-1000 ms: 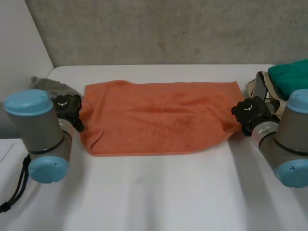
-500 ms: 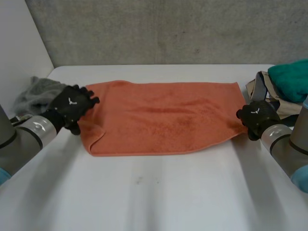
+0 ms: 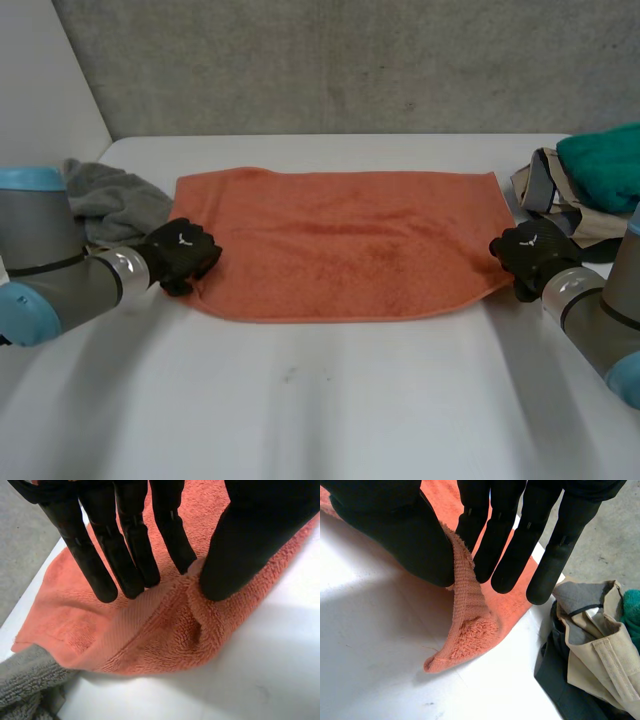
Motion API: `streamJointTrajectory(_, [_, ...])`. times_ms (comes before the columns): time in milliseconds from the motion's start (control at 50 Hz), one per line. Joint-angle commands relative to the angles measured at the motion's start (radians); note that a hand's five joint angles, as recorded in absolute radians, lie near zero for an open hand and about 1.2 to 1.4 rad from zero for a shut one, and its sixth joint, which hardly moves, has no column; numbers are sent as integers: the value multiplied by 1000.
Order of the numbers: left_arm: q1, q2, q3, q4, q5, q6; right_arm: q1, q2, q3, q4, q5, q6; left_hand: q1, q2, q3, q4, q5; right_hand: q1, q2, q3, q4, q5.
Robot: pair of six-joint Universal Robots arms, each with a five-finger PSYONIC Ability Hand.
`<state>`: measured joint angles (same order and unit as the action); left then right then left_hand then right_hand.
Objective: Fold the laundry.
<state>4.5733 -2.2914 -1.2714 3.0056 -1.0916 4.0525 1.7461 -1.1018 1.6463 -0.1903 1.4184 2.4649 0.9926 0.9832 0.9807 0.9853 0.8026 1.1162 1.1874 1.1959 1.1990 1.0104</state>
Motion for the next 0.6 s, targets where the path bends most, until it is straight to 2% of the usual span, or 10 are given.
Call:
streamJointTrajectory(20, [4,9,0,4,-11,5,-10,-3,-2,0,1,-6,181,191,193,189,197,280,209,200,197,211])
streamJointTrajectory(60, [7,9,-2,2,-11,6,-8,-3,-2,0,2,-7,102,111,114,109,117,280,209,200,197,211])
streamJointTrajectory(100, [7,9,-3,1,-14,9,-10,-3,-2,0,2,-6,149,158,160,156,164,280,209,200,197,211])
streamJointTrajectory(160, [4,9,-14,-1,-27,6,-11,-4,-3,0,5,-7,403,412,415,410,419,280,209,200,197,211])
streamJointTrajectory(240, [4,61,-55,-5,-88,-4,-14,-10,-5,20,8,-20,404,413,416,411,419,280,209,200,197,211])
streamJointTrajectory(280, [4,139,-124,1,-129,-9,-17,-45,-8,66,8,-33,404,413,416,411,419,280,209,200,197,211])
streamJointTrajectory(400, [-1,357,-316,-2,-192,-73,-56,-199,-10,297,4,-121,404,413,416,411,419,280,209,200,197,211])
streamJointTrajectory(500, [-8,600,-543,-37,-341,-139,-79,-317,16,538,2,-259,404,413,416,411,419,280,209,200,197,211])
streamJointTrajectory(600, [-10,736,-712,-114,-399,-121,-120,-377,79,678,4,-401,404,413,416,411,419,280,209,200,197,211])
